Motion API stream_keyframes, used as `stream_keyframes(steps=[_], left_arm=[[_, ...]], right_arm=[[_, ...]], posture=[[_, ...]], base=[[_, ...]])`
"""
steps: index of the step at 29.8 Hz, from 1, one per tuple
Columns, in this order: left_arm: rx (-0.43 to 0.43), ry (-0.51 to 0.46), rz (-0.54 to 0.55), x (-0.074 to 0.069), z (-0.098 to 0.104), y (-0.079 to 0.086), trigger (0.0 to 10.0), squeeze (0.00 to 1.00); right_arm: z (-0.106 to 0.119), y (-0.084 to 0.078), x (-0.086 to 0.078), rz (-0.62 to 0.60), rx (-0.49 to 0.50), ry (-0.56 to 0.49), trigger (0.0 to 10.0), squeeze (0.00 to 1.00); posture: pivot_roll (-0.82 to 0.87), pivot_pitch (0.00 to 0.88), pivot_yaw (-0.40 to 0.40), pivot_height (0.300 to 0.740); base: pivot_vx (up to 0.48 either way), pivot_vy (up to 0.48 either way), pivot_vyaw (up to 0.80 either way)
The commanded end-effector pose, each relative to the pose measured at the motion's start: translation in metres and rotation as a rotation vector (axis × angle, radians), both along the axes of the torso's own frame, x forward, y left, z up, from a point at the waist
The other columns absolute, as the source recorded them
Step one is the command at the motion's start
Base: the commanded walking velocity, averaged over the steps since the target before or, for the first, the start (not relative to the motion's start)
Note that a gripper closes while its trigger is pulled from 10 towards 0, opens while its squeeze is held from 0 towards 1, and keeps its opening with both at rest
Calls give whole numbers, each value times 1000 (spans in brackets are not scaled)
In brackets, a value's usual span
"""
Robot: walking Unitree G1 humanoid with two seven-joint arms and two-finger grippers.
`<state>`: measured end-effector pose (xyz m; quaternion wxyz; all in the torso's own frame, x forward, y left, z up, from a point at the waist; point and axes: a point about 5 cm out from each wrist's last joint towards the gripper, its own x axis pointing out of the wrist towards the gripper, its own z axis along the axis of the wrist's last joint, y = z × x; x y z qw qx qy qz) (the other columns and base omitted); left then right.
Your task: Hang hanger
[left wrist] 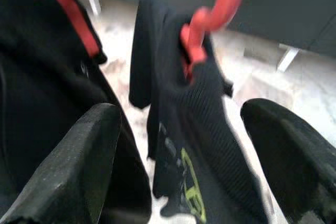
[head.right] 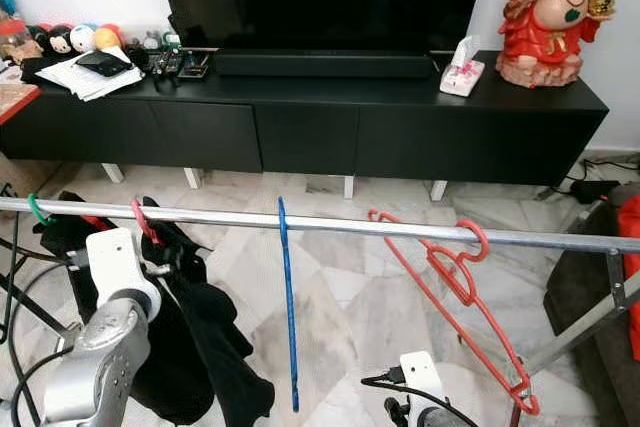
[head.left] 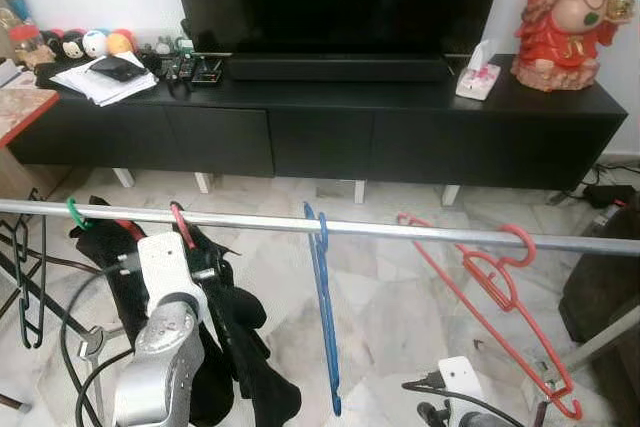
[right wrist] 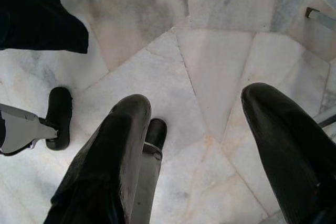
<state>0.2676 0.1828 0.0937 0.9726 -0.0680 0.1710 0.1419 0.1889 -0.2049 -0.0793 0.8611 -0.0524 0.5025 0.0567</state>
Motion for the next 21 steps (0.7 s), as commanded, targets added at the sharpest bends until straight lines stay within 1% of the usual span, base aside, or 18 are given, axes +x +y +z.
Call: stream_keyframes(steps=[1,5,13,21], left_arm=[[-13,18,-2,3,-1,2,10000,0],[-7,30,-2,7,-3,3,10000,0],[5,60,8,16,-14,8,10000,0],[12,47,23,25,-15,11,10000,0]], right_arm=[[0,2,1,13,2,-5,10000,0],[0,2,1,13,2,-5,10000,0],[0,2,1,16,2,-5,10000,0],[0,2,1,15,2,-6,10000,0]], posture=[[-13,0,21,740],[-13,0,21,740],[-22,0,22,740],[-26,0,21,740]], base=[[0,0,0],[0,0,0],[0,0,0],[0,0,0]])
